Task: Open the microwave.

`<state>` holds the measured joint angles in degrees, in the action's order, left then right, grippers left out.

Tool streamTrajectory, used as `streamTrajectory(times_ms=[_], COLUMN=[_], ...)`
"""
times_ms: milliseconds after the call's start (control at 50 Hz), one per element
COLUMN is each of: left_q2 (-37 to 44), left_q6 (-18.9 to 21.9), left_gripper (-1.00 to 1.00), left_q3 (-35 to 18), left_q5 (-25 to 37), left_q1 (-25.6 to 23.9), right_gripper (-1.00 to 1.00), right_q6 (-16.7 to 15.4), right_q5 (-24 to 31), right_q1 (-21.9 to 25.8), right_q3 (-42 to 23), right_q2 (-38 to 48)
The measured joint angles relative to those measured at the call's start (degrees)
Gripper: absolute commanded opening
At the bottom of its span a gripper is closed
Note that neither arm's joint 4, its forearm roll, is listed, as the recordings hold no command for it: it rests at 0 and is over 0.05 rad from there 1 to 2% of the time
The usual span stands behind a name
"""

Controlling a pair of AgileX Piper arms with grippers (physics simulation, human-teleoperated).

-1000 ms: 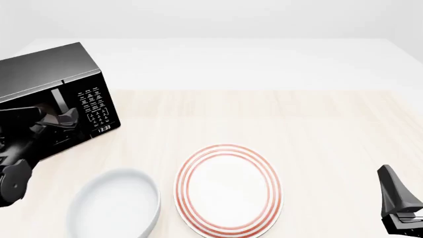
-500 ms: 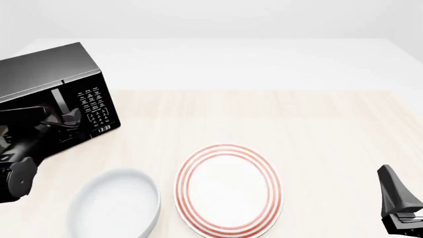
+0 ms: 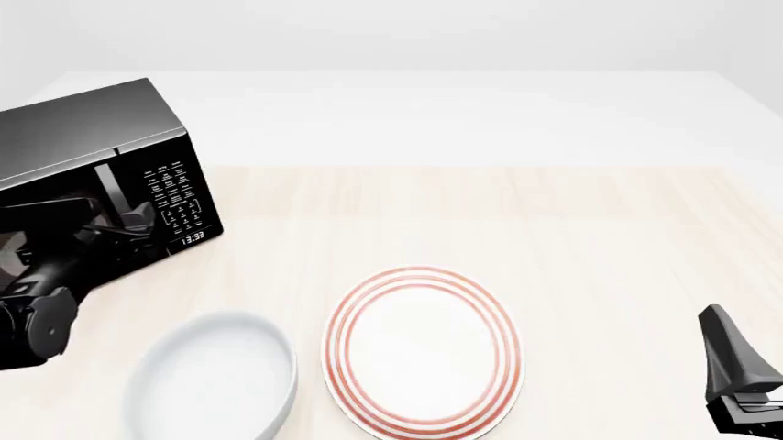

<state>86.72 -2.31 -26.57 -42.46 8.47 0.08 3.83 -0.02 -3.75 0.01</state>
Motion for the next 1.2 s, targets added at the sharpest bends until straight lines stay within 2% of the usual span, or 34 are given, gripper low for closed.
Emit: streamTrajectory(times_ms=[1200], left_q2=[9.5], left_q6=[-0.8], left_gripper=[1.00], left_q3=[-4.3], left_q5=[-2.4], left_q1=[0.4], right_gripper=[1.00], right_q6=[0.0], right_q5=[0.0], right_q1=[0.0], right_q3=[0.0], right_q2=[0.0])
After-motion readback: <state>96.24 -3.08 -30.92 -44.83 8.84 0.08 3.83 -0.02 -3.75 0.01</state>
